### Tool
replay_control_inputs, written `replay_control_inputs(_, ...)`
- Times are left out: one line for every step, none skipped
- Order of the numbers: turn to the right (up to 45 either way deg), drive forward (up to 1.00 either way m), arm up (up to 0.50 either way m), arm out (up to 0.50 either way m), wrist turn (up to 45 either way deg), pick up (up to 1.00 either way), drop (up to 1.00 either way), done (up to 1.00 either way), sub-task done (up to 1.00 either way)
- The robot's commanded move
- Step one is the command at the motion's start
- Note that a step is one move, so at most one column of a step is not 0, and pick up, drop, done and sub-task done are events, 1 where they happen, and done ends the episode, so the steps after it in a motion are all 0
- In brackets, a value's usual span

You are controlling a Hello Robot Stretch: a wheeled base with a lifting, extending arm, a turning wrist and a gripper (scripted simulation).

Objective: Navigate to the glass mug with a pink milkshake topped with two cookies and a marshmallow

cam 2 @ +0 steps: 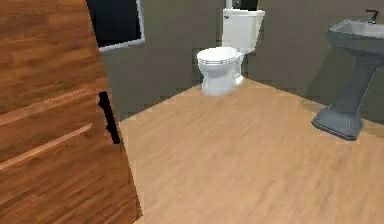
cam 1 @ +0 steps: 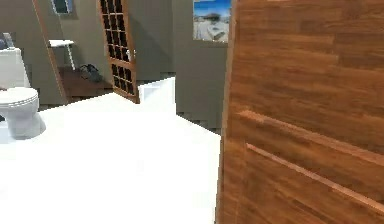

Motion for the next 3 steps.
replay_control_inputs(0.0, 0.4, 0.0, 0.0, 0.0, 0.0, 0.0, 0.0, 0.0)
replay_control_inputs(-45.0, 0.0, 0.0, 0.0, 0.0, 0.0, 0.0, 0.0, 0.0)
replay_control_inputs(-12.0, 0.0, 0.0, 0.0, 0.0, 0.0, 0.0, 0.0, 0.0)
